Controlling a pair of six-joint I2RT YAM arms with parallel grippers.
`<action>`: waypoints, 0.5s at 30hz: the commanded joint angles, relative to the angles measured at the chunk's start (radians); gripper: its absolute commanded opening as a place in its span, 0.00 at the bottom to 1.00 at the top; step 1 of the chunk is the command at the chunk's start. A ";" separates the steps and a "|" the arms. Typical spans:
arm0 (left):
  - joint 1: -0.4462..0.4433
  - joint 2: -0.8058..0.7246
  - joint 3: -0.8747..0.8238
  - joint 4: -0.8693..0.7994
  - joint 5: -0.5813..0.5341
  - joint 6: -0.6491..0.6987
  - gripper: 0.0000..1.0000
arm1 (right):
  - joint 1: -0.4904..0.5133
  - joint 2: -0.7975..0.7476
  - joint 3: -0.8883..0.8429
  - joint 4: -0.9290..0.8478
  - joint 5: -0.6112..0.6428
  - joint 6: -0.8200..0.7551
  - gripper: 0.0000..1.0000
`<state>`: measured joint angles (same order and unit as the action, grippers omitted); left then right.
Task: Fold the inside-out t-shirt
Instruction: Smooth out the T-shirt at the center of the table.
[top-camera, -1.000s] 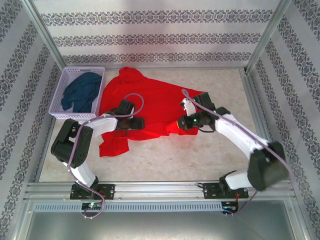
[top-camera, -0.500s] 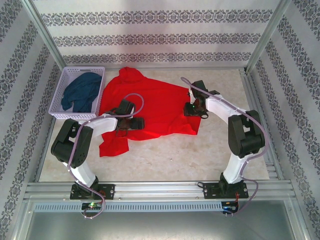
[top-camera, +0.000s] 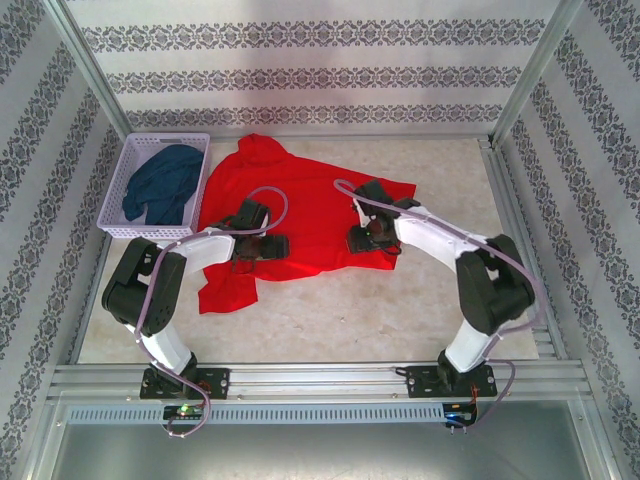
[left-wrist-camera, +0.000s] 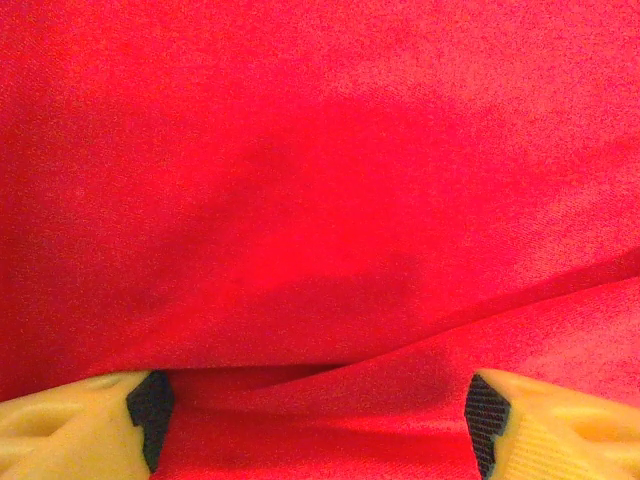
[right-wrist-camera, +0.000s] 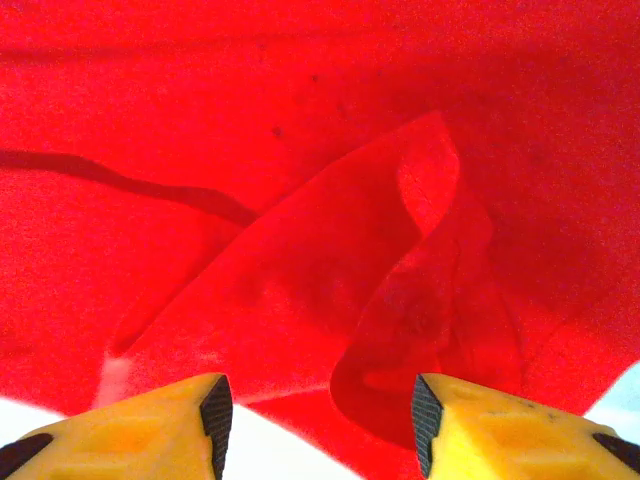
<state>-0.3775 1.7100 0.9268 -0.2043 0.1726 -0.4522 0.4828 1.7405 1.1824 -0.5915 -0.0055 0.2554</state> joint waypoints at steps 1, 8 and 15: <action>0.009 0.008 -0.002 -0.029 0.002 0.016 0.79 | 0.003 0.058 0.069 -0.056 0.127 -0.021 0.51; 0.009 0.003 -0.002 -0.032 0.001 0.020 0.79 | -0.021 0.109 0.099 -0.060 0.150 -0.028 0.42; 0.009 0.003 -0.003 -0.037 -0.005 0.023 0.79 | -0.062 0.114 0.079 -0.027 0.080 -0.015 0.19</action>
<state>-0.3775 1.7100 0.9268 -0.2043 0.1741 -0.4488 0.4328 1.8439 1.2610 -0.6243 0.0998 0.2325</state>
